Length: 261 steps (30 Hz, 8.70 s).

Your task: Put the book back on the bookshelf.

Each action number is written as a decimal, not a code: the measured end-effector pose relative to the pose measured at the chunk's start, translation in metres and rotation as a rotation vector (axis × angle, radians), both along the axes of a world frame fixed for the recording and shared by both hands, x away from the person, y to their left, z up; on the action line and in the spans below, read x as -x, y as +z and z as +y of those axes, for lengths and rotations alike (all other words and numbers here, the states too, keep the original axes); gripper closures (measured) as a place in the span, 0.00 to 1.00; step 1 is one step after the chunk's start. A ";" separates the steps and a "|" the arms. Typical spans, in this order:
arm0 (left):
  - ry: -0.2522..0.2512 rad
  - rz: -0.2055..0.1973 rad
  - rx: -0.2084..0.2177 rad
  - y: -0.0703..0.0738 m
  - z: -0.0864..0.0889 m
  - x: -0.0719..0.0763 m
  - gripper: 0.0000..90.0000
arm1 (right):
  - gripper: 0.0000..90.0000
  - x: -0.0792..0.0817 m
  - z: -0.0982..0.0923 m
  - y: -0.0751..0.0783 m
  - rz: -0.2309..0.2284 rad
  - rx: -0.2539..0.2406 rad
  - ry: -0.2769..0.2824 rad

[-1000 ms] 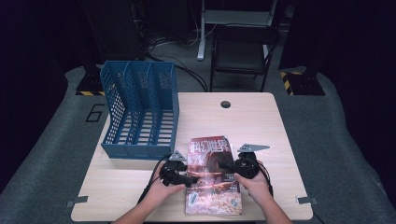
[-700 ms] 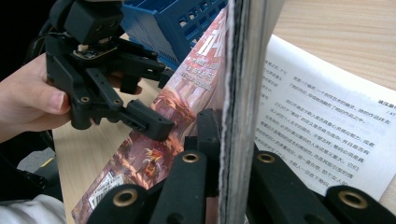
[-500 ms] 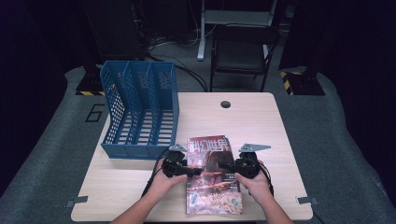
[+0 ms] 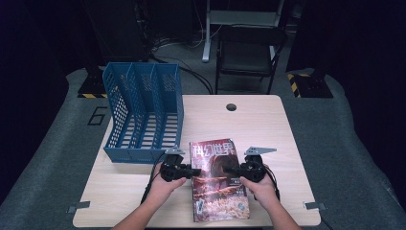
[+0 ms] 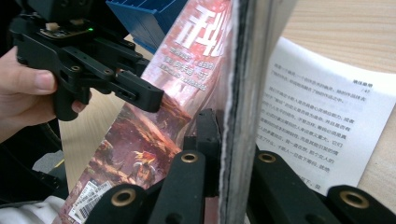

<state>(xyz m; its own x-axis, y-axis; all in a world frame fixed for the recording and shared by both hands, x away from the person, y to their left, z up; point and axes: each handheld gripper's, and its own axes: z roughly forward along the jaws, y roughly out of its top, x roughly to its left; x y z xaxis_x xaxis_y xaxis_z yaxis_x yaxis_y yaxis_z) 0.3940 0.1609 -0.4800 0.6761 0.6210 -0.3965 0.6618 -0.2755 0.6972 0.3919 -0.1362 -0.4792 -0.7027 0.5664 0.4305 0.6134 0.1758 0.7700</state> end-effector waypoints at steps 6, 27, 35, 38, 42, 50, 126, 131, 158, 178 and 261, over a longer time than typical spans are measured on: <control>0.013 -0.010 0.017 0.009 0.004 0.001 0.79 | 0.93 -0.002 -0.001 0.000 0.015 -0.019 0.007; 0.013 -0.062 0.033 0.025 0.012 0.005 0.87 | 0.91 -0.012 -0.014 0.005 0.122 -0.024 -0.043; 0.014 -0.137 0.041 0.045 0.017 0.010 0.87 | 0.96 -0.004 -0.010 0.029 0.027 -0.033 -0.046; -0.005 -0.206 0.029 0.058 0.018 0.015 0.87 | 0.97 0.000 -0.007 0.039 -0.046 -0.031 -0.060; -0.004 -0.234 0.035 0.069 0.021 0.017 0.87 | 0.97 0.006 -0.004 0.054 -0.140 -0.036 -0.071; -0.013 -0.299 -0.053 0.079 0.022 0.023 0.87 | 0.97 0.009 0.003 0.070 -0.207 -0.059 -0.064; 0.039 -0.387 0.035 0.065 0.020 0.042 0.88 | 0.98 0.013 -0.001 0.096 -0.329 -0.059 0.022; 0.046 -0.391 0.037 0.064 0.021 0.042 0.88 | 0.98 0.016 -0.003 0.095 -0.336 -0.064 0.026; -0.040 -0.406 0.032 0.069 0.018 0.058 0.93 | 0.85 0.013 -0.011 0.093 -0.265 -0.100 -0.008; -0.029 -0.467 -0.017 0.077 0.017 0.050 0.92 | 0.97 0.007 0.001 0.100 -0.315 -0.044 -0.015; -0.130 -0.420 -0.090 0.129 0.023 0.036 0.92 | 0.94 0.015 0.017 0.107 -0.389 -0.006 0.035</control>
<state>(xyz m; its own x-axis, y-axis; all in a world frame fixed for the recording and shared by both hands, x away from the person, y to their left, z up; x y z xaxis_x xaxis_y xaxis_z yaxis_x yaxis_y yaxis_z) 0.3584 0.1836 -0.3510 0.8417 0.5396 -0.0192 0.2821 -0.4092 0.8678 0.3767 -0.1196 -0.3722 -0.8332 0.5373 0.1309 0.2689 0.1869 0.9449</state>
